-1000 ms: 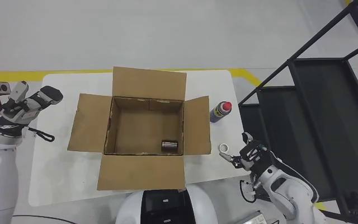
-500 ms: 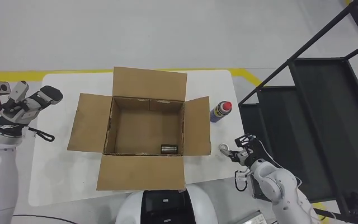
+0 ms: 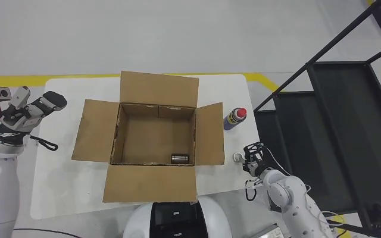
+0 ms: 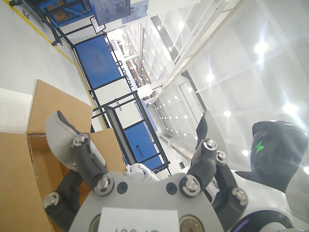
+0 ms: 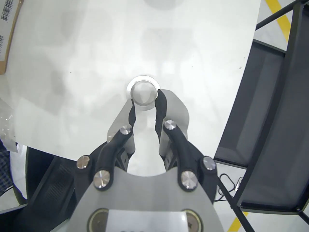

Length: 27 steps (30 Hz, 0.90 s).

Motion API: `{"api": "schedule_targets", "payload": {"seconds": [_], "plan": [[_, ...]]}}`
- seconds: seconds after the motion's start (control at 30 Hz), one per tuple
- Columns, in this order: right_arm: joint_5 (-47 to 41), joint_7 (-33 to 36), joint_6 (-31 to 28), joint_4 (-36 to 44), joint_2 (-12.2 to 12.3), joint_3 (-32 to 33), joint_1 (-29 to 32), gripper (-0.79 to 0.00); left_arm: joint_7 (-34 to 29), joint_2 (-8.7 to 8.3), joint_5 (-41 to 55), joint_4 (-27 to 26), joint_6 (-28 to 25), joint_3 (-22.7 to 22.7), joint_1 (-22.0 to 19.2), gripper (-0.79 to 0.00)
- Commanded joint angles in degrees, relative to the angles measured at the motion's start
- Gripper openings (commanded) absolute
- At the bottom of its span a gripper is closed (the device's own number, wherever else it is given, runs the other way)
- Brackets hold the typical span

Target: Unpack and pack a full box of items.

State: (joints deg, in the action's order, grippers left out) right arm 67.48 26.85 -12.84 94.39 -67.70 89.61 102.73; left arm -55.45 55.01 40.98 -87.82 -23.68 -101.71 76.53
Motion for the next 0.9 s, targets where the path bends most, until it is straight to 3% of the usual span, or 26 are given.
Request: {"api": "schedule_targets", "payload": {"seconds": [0.0, 0.37, 0.67, 0.77, 0.87], "plan": [[-0.17, 0.33, 0.55, -1.06, -0.07, -0.59, -0.81, -0.576, 0.00, 0.00, 0.00, 0.00, 0.00, 0.00, 0.00, 0.000], [1.36, 1.52, 2.55, -4.48, -0.21, -3.01, -3.80, -0.628, 0.00, 0.00, 0.00, 0.00, 0.00, 0.00, 0.00, 0.000], [0.74, 1.58, 3.09, -6.25, -0.26, -3.70, -5.58, -0.560, 0.00, 0.00, 0.00, 0.00, 0.00, 0.00, 0.00, 0.000], [0.70, 1.90, 3.14, -6.76, -0.28, -4.12, -6.32, -0.628, 0.00, 0.00, 0.00, 0.00, 0.00, 0.00, 0.00, 0.000], [0.72, 2.73, 3.14, -7.38, -0.27, -4.48, -7.06, -0.748, 0.00, 0.00, 0.00, 0.00, 0.00, 0.00, 0.00, 0.000]]}}
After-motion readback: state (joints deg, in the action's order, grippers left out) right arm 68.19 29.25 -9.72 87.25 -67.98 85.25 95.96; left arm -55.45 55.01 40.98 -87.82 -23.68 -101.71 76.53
